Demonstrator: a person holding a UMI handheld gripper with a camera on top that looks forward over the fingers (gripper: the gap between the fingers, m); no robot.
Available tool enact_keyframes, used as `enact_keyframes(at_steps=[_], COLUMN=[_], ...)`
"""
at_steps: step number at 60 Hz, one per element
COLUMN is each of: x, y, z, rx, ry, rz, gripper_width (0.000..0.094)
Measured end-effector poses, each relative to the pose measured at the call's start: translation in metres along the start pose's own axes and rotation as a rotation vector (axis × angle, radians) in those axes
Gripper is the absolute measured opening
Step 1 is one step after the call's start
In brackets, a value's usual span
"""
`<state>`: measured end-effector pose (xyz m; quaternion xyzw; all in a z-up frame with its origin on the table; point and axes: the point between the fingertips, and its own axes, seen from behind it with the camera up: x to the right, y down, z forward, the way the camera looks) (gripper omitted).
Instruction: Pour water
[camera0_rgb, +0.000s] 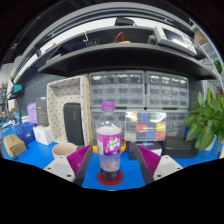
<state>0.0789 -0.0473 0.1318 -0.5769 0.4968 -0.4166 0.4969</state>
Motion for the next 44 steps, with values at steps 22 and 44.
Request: enact_keyframes(at_steps=[22, 44], x=[0.006, 0.012], y=[0.009, -0.007], z=[-0.091, -0.117], rx=[-0.004, 0.030], ry=[0.136, 0.176], rz=[0.037, 0.037], gripper_width=[0.0863, 0.0862])
